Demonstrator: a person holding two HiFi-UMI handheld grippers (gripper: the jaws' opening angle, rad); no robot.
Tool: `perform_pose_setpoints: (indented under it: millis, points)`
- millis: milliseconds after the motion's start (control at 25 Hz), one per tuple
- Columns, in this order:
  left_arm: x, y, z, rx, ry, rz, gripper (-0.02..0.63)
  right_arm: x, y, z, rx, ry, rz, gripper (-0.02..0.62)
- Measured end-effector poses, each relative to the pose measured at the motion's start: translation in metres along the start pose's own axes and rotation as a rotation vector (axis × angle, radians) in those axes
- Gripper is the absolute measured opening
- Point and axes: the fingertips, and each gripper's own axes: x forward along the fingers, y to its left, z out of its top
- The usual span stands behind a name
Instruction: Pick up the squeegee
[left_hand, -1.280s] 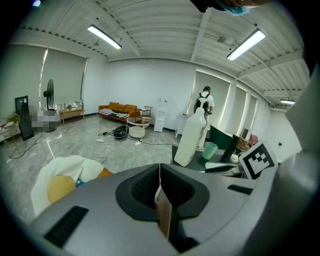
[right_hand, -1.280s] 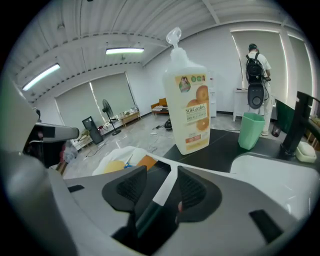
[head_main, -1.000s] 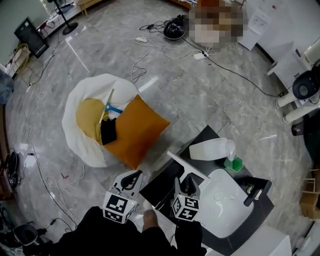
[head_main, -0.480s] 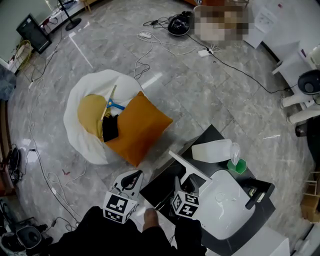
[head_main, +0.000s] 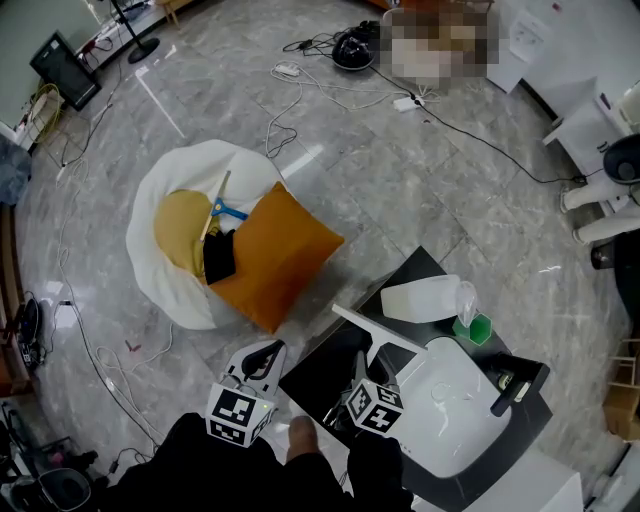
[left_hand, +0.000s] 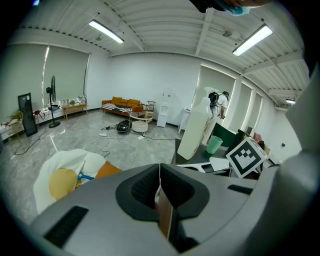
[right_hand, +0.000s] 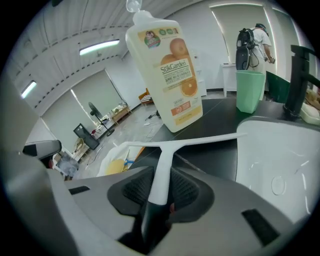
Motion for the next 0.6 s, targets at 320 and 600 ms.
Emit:
perform_pose_setpoints:
  millis: [320,600]
  points:
    - [-0.009,-0.003,0.003,0.007,-0.01,-0.005,0.025,-0.01,-0.01,0.001,0.031,-0.01,-0.024,0.104]
    - [-0.024,-0.009,0.009,0.022,-0.035,-0.01,0.025,-0.028,-0.006,0.005,0.027,-0.039,-0.023,0.104]
